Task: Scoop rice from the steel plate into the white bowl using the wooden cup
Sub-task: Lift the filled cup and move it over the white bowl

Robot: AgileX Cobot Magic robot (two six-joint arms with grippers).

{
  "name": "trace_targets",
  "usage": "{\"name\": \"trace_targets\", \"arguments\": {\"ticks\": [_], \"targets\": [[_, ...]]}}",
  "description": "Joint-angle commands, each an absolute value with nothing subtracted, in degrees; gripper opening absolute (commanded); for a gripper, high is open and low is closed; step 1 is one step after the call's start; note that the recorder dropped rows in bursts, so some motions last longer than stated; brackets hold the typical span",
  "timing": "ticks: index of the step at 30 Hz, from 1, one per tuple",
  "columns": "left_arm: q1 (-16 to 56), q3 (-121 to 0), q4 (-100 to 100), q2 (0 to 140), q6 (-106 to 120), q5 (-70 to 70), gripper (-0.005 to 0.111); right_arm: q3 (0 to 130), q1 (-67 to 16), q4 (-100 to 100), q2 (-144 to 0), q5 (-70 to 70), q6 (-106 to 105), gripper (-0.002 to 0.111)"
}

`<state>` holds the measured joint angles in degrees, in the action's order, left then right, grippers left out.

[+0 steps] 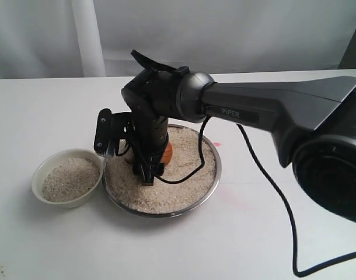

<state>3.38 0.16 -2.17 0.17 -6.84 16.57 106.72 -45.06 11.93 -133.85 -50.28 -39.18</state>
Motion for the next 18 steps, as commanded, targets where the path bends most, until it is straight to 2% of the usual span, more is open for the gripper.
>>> {"name": "trace_targets", "arguments": {"ticks": [1, 11, 18], "targets": [[3.6, 0.0, -1.9, 0.0, -7.1, 16.4, 0.000, 106.5, -44.7, 9.8, -131.5, -47.6, -38.9, 0.000], [3.6, 0.0, -1.9, 0.0, -7.1, 16.4, 0.000, 98.6, -44.5, 9.2, -119.7, -43.5, -38.8, 0.000], [3.6, 0.0, -1.9, 0.0, -7.1, 16.4, 0.000, 97.9, -46.4, 9.0, -118.9, -42.8, -38.8, 0.000]]}}
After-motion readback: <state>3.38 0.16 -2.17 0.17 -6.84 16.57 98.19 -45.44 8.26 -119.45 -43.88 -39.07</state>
